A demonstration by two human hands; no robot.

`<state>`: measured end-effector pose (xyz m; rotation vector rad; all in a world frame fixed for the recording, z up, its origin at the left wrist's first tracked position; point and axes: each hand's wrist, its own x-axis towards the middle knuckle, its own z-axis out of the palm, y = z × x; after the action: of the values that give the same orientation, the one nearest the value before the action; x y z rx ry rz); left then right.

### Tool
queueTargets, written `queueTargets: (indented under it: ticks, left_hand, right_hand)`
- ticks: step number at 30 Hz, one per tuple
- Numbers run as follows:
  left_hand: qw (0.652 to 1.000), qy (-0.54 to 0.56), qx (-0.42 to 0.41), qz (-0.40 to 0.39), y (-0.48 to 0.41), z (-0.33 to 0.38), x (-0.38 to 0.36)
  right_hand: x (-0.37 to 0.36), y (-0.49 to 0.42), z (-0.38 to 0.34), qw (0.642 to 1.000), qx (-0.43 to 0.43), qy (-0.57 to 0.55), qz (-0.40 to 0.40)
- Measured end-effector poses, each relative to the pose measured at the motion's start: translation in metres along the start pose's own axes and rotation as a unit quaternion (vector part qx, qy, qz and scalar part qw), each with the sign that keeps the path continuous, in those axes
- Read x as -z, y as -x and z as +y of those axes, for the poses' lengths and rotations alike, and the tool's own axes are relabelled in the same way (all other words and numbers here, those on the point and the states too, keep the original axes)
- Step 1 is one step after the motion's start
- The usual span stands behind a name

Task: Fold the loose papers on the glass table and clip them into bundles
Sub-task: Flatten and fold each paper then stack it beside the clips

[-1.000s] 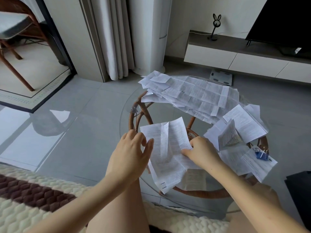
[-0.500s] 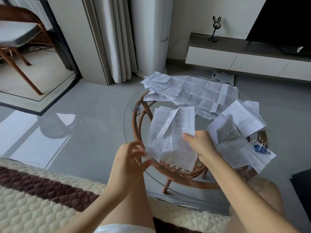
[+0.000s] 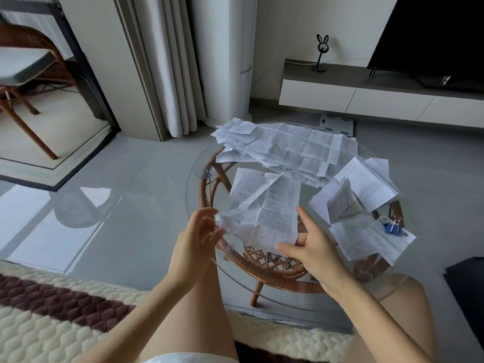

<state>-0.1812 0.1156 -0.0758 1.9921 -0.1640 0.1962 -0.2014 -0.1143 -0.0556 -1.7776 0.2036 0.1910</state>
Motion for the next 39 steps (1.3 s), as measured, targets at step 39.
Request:
queueTargets:
  ticks: [39]
  left_hand:
    - [0.871,-0.406,-0.178,-0.209,-0.032,-0.028,-0.027]
  right_hand:
    - [-0.020,-0.077,-0.030,0.928,-0.058,0.346,0.126]
